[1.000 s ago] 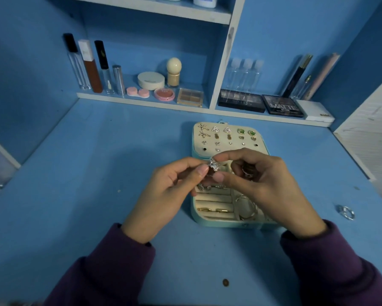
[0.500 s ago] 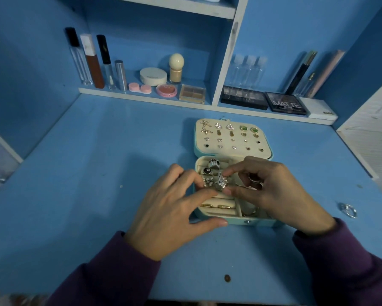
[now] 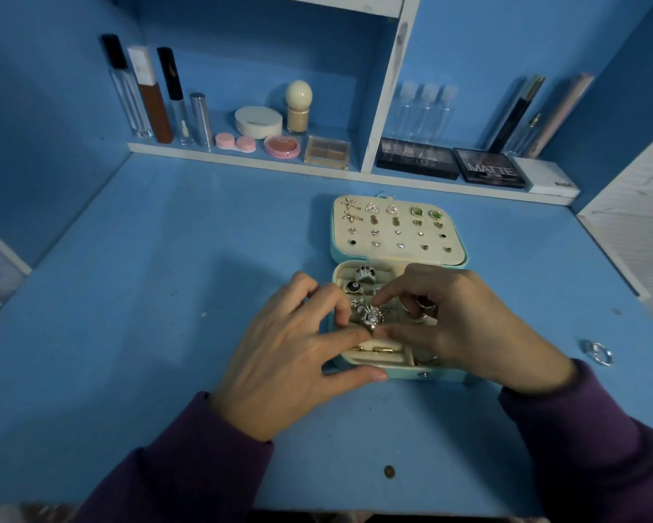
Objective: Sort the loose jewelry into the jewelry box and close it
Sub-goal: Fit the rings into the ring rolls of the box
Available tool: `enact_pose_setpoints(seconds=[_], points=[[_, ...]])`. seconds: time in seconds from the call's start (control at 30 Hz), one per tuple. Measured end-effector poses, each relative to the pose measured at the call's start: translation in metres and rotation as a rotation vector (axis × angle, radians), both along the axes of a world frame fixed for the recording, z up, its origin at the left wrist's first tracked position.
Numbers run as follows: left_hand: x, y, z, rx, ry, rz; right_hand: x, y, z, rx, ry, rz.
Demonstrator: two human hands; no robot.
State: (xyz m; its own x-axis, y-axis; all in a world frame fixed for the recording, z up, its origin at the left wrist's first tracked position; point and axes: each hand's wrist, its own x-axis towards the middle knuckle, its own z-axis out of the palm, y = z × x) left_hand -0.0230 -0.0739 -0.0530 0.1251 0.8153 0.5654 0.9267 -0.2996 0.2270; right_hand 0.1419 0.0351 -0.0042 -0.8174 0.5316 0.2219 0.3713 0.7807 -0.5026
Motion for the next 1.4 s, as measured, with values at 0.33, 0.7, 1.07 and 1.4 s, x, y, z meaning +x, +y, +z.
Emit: enact_pose_setpoints(seconds=[0.33, 0.7, 1.07, 1.4], points=[[-0.001, 0.0, -0.001, 0.021, -0.015, -0.016, 0.002, 0.006, -0.001, -0.031, -0.027, -0.024], [0.001, -0.004, 0.001, -0.005, -0.051, 0.064, 0.0, 0.003, 0.0, -0.024, -0.028, 0.006], [0.002, -0.004, 0.001, 0.007, -0.069, 0.055, 0.0, 0.0, -0.003, -0.012, -0.028, 0.002], [0.002, -0.004, 0.004, 0.061, -0.209, 0.071, 0.024, 0.004, 0.008, -0.246, 0.083, -0.105]])
